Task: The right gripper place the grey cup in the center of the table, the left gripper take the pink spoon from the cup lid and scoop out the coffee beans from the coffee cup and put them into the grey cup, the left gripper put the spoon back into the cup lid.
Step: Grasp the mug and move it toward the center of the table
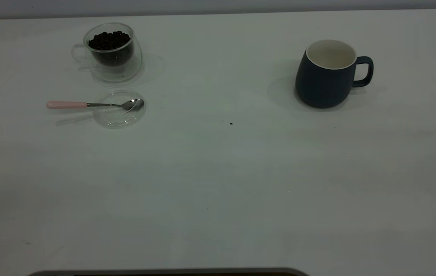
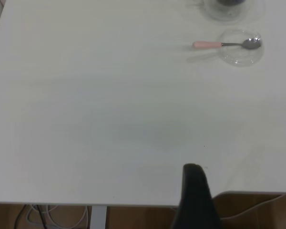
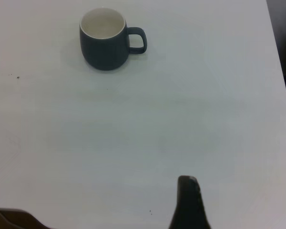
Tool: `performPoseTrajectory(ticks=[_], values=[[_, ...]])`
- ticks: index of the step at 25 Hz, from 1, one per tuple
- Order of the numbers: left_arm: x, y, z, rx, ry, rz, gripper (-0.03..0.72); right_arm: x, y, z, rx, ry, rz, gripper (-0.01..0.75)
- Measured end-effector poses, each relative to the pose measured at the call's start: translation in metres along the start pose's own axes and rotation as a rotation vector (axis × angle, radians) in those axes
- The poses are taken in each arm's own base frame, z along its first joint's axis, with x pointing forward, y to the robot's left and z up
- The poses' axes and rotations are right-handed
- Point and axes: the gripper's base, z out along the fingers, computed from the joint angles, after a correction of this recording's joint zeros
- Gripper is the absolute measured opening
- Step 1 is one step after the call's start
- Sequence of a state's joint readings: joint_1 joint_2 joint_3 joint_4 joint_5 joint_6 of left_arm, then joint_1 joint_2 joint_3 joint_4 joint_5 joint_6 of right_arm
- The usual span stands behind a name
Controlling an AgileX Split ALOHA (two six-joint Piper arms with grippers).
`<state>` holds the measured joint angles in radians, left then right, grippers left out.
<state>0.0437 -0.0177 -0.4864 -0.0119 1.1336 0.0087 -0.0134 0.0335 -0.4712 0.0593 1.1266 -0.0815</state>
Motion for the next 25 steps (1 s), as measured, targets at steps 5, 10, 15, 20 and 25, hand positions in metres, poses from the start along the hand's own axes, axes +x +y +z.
performPoseTrajectory(ticks=[5, 10, 15, 20, 25], values=[[0.0, 0.0, 0.0, 0.0, 0.0, 0.0, 0.587, 0.0, 0.0, 0.0, 0.001, 0.0, 0.0, 0.588], [0.0, 0.0, 0.0, 0.0, 0.0, 0.0, 0.587, 0.0, 0.0, 0.0, 0.001, 0.0, 0.0, 0.588], [0.0, 0.0, 0.0, 0.0, 0.0, 0.0, 0.587, -0.004, 0.0, 0.006, -0.007, 0.046, 0.005, 0.588], [0.0, 0.0, 0.0, 0.0, 0.0, 0.001, 0.587, -0.032, 0.004, 0.031, -0.086, 0.136, 0.058, 0.588], [0.0, 0.0, 0.0, 0.0, 0.0, 0.001, 0.587, -0.064, 0.003, 0.078, -0.135, 0.192, -0.035, 0.588]])
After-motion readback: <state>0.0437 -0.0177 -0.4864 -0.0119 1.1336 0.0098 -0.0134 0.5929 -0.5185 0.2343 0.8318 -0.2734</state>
